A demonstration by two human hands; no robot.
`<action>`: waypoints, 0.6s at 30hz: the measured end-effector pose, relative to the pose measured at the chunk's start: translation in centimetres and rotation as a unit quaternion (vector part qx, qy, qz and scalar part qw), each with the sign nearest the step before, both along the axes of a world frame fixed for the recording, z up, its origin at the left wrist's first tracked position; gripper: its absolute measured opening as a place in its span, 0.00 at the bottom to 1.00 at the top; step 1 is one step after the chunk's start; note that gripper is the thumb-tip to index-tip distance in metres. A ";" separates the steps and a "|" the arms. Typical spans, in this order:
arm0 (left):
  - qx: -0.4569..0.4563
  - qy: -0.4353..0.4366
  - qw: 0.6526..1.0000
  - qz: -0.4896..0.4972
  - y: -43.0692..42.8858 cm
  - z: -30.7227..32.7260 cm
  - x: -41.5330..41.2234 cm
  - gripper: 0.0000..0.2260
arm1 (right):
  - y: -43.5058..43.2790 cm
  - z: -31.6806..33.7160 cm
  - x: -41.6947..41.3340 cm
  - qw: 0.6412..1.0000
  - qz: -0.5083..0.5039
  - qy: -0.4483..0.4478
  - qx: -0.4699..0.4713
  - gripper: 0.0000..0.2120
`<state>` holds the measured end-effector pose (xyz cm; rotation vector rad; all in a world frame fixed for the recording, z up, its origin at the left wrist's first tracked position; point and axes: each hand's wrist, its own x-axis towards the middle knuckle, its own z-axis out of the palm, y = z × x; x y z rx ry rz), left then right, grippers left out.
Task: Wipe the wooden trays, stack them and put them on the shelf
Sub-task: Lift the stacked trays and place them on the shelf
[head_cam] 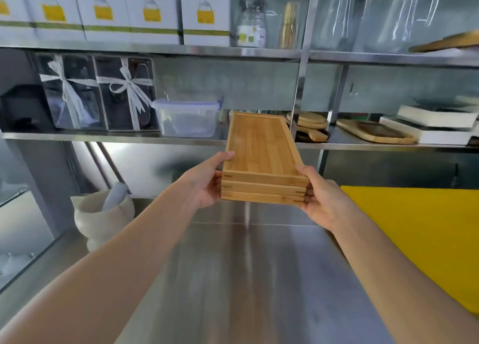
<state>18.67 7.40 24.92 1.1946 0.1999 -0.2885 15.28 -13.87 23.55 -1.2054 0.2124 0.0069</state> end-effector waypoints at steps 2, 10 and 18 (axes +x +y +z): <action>0.007 0.007 1.000 0.011 0.3 0.8 3.5 0.25 | 0.5 1.1 3.6 1.000 0.007 0.005 0.002 0.12; -0.007 0.038 0.999 0.032 0.6 1.4 14.2 0.23 | 1.6 1.7 15.2 1.000 0.008 0.028 0.001 0.14; -0.032 0.021 0.999 0.037 0.5 -1.5 21.7 0.24 | 2.0 -0.7 22.1 0.999 -0.002 0.035 0.007 0.14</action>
